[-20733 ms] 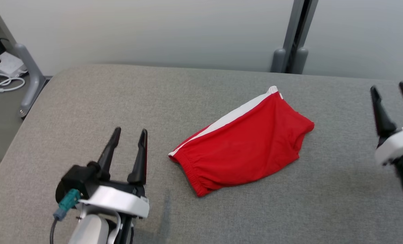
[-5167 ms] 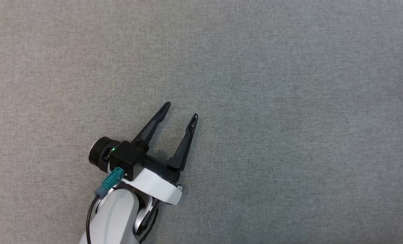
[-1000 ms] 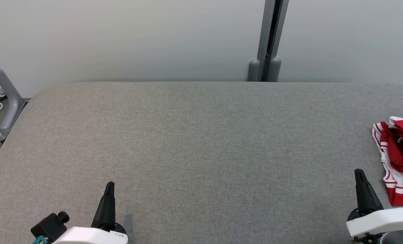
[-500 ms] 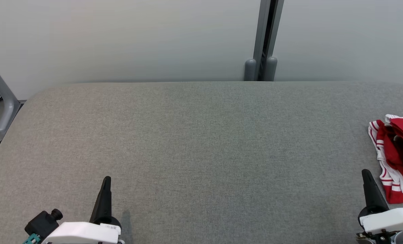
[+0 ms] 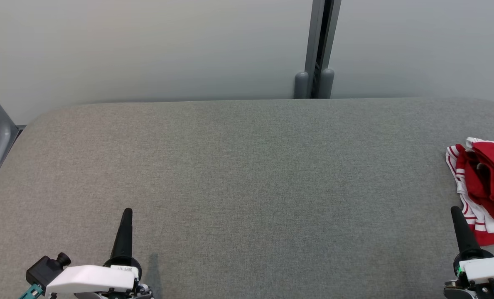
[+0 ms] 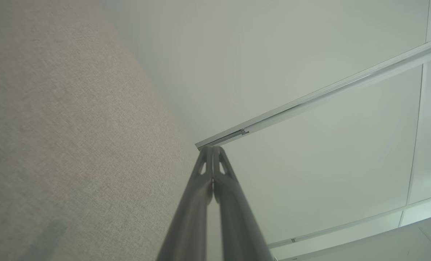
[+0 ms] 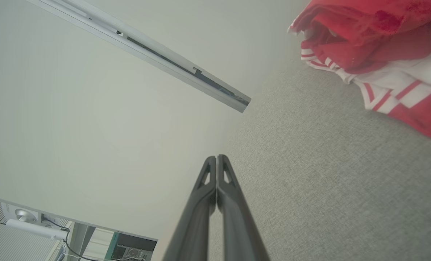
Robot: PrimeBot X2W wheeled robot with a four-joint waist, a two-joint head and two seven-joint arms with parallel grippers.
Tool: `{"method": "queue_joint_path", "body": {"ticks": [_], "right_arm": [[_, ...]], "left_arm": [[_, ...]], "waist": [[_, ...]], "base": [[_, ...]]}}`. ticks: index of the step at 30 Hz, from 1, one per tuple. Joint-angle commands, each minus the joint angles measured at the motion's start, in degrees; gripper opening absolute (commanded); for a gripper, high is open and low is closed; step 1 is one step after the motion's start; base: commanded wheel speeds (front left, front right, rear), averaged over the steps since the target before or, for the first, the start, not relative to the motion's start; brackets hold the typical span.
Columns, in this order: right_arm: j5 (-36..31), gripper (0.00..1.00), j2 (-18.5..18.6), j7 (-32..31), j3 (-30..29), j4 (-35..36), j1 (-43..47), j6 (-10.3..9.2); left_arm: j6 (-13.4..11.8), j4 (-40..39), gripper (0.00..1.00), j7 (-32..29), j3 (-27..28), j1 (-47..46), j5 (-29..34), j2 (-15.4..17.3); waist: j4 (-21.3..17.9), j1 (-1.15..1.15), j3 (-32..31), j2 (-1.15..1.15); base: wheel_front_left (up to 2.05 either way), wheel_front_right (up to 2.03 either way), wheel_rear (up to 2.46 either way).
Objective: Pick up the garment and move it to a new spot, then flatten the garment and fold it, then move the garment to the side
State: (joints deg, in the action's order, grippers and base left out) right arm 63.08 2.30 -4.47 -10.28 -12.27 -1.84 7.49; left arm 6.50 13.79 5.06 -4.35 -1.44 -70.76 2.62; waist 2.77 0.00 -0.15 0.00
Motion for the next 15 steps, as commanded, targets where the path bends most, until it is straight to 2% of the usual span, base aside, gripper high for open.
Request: {"method": "queue_joint_path", "body": {"ticks": [1, 15], "right_arm": [[2.6, 0.00, 0.6, -0.9, -0.6, 0.8, -1.0, 0.01], [10.2, 0.00, 0.6, -3.3, -1.9, 1.1, -1.0, 0.01]], "left_arm": [[0.4, -0.8, 0.00, -0.4, 0.5, -1.5, -1.9, 0.4], [0.6, -1.2, 0.00, -1.6, 0.8, -2.0, -7.7, 0.4]], "waist": [[-0.1, 0.00, 0.0, 0.00], [-0.8, 0.00, 0.1, 0.00]], "base": [[0.00, 0.00, 0.00], [0.00, 0.00, 0.00]]}}
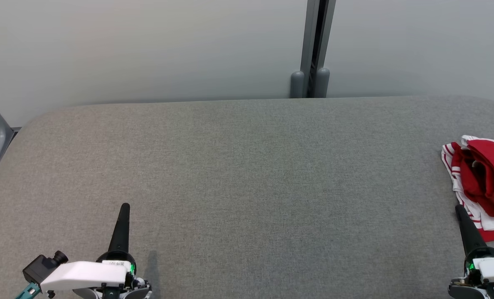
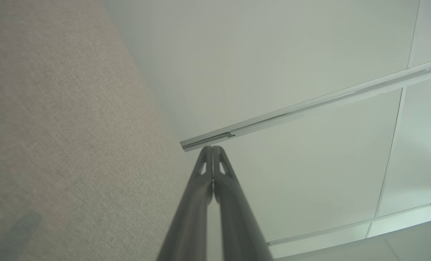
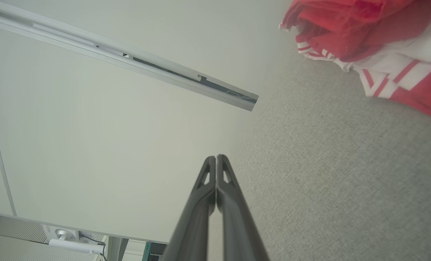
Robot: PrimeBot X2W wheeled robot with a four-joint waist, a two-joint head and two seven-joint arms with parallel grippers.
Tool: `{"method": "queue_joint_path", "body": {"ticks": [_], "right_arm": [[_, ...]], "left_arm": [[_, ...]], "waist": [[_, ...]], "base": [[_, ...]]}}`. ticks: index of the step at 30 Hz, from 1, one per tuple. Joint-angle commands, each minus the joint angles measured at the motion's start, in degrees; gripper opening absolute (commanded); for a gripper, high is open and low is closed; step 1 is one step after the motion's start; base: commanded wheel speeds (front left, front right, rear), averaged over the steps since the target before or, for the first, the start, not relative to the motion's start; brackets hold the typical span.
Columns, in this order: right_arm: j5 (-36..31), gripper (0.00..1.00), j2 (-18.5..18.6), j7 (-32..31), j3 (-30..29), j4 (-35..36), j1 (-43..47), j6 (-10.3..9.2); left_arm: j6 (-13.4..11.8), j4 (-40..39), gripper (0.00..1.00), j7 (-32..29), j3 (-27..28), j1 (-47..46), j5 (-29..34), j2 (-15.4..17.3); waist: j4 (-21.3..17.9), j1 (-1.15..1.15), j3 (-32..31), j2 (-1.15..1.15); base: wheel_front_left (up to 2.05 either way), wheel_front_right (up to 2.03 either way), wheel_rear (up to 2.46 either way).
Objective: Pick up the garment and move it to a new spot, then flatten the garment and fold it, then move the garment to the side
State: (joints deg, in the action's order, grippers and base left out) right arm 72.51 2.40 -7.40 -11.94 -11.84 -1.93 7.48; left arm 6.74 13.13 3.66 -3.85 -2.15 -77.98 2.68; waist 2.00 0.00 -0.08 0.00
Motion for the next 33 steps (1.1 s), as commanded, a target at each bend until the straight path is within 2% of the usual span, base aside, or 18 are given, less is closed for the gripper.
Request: {"method": "queue_joint_path", "body": {"ticks": [1, 13, 33], "right_arm": [[1.4, 0.00, 0.6, -0.5, -0.3, 0.7, -0.9, 0.02], [10.0, 0.00, 0.6, -3.3, -1.8, 1.0, -0.8, 0.01], [19.8, 0.00, 0.7, -6.4, -3.5, 1.3, -0.8, 0.02]], "left_arm": [[0.4, -0.6, 0.00, -0.2, 0.3, -1.3, -1.0, 0.4], [0.6, -1.1, 0.00, -1.6, 0.8, -2.0, -7.7, 0.4], [0.9, -1.6, 0.00, -3.2, 1.3, -2.5, -15.2, 0.4]], "waist": [[0.0, 0.00, 0.0, 0.00], [-0.9, 0.00, 0.1, 0.00], [-1.9, 0.00, 0.2, 0.00]], "base": [[0.00, 0.00, 0.00], [0.00, 0.00, 0.00], [0.00, 0.00, 0.00]]}}
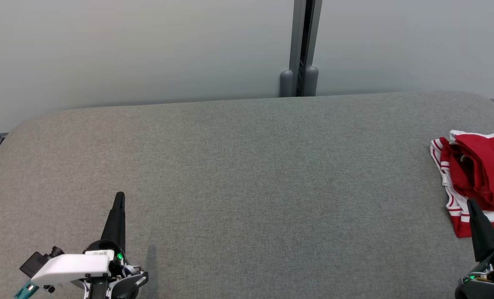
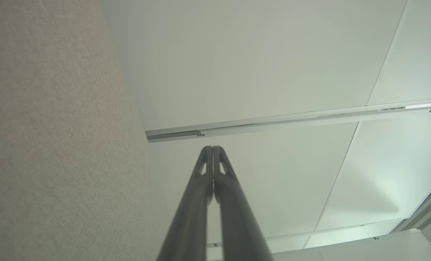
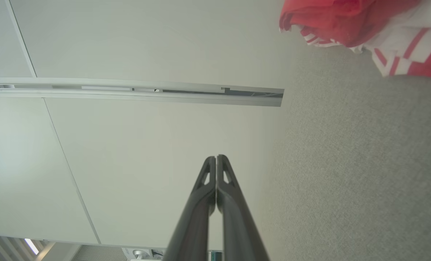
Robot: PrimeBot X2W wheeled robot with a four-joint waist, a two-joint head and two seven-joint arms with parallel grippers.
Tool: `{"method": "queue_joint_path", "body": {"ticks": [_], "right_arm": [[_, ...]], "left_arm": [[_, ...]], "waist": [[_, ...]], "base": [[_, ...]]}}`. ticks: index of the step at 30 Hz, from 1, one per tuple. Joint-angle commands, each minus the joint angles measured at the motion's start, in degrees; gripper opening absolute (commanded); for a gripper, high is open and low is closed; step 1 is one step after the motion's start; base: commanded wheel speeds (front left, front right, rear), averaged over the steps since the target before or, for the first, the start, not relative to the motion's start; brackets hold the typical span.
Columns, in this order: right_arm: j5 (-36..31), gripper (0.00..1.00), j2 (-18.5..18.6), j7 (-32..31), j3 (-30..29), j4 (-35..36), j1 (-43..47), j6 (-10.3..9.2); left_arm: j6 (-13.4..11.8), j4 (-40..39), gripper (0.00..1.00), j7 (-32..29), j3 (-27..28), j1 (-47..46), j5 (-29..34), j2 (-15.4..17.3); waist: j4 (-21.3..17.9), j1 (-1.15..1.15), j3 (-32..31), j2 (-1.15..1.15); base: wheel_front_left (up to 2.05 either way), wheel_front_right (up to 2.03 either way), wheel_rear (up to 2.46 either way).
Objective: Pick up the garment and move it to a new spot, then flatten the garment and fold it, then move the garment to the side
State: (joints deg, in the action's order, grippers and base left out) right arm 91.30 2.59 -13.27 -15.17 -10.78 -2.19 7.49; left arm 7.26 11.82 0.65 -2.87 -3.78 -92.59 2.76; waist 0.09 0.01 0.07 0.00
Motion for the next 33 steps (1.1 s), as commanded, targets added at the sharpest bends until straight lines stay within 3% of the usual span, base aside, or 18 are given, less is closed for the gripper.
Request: {"method": "queue_joint_path", "body": {"ticks": [1, 33], "right_arm": [[1.1, 0.00, 0.5, -0.5, -0.3, 0.3, -0.5, 0.00], [1.1, 0.00, 0.5, -0.5, -0.3, 0.3, -0.5, 0.01]], "left_arm": [[0.5, -0.3, 0.00, -0.3, 0.3, -0.8, -0.8, 0.4], [0.4, -0.3, 0.00, -0.3, 0.4, -0.8, -0.7, 0.3]], "waist": [[-0.1, -0.01, 0.0, 0.00], [-0.1, -0.01, 0.0, 0.00]], "base": [[0.00, 0.00, 0.00], [0.00, 0.00, 0.00]]}}
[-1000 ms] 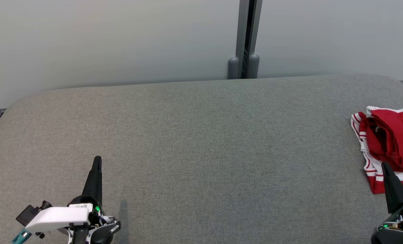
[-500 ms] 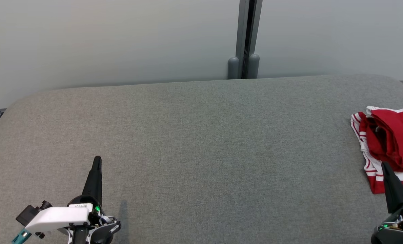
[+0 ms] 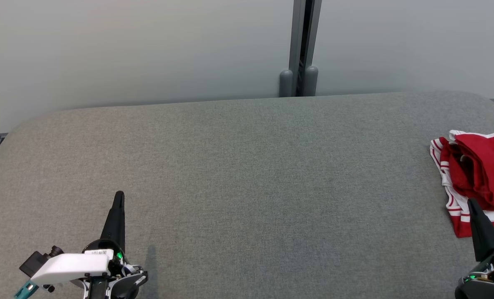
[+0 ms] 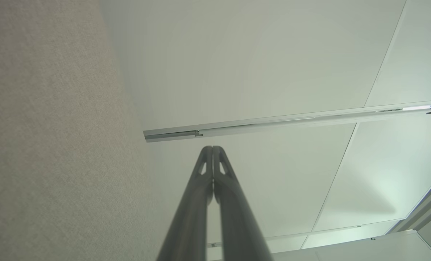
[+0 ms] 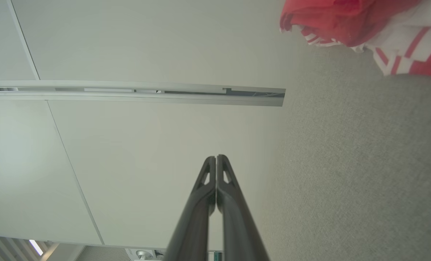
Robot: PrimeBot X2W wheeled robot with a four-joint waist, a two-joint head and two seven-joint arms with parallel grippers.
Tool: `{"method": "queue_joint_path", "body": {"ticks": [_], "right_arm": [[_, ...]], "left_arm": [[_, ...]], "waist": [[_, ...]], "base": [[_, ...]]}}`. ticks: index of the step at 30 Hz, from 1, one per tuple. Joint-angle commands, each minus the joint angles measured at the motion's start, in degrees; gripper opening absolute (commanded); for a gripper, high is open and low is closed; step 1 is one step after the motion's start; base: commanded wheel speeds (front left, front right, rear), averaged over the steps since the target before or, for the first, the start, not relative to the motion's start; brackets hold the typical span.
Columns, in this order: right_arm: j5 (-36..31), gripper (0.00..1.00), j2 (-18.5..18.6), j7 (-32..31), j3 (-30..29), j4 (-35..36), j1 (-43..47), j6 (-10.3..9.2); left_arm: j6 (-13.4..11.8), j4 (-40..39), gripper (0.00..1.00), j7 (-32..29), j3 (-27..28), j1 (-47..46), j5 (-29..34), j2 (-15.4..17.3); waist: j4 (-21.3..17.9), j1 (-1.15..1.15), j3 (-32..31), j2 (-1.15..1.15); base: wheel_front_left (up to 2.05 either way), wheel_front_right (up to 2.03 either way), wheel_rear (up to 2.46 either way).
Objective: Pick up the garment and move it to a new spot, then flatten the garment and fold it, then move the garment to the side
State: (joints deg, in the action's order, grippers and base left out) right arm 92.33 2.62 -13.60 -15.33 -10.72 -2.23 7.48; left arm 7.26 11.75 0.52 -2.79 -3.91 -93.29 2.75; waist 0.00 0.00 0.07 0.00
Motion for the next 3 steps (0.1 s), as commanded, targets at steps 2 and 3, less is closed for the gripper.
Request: {"method": "queue_joint_path", "body": {"ticks": [2, 3], "right_arm": [[0.1, 0.00, 0.5, -0.2, -0.1, 0.2, -0.4, 0.02], [0.1, 0.00, 0.5, -0.2, -0.1, 0.2, -0.4, 0.01]], "left_arm": [[0.4, -0.2, 0.00, -0.2, 0.3, -0.7, 0.0, 0.3], [0.4, -0.2, 0.00, -0.2, 0.3, -0.7, 0.0, 0.3]], "waist": [[0.0, 0.00, 0.0, 0.00], [0.0, 0.00, 0.0, 0.00]], "base": [[0.00, 0.00, 0.00], [0.00, 0.00, 0.00]]}}
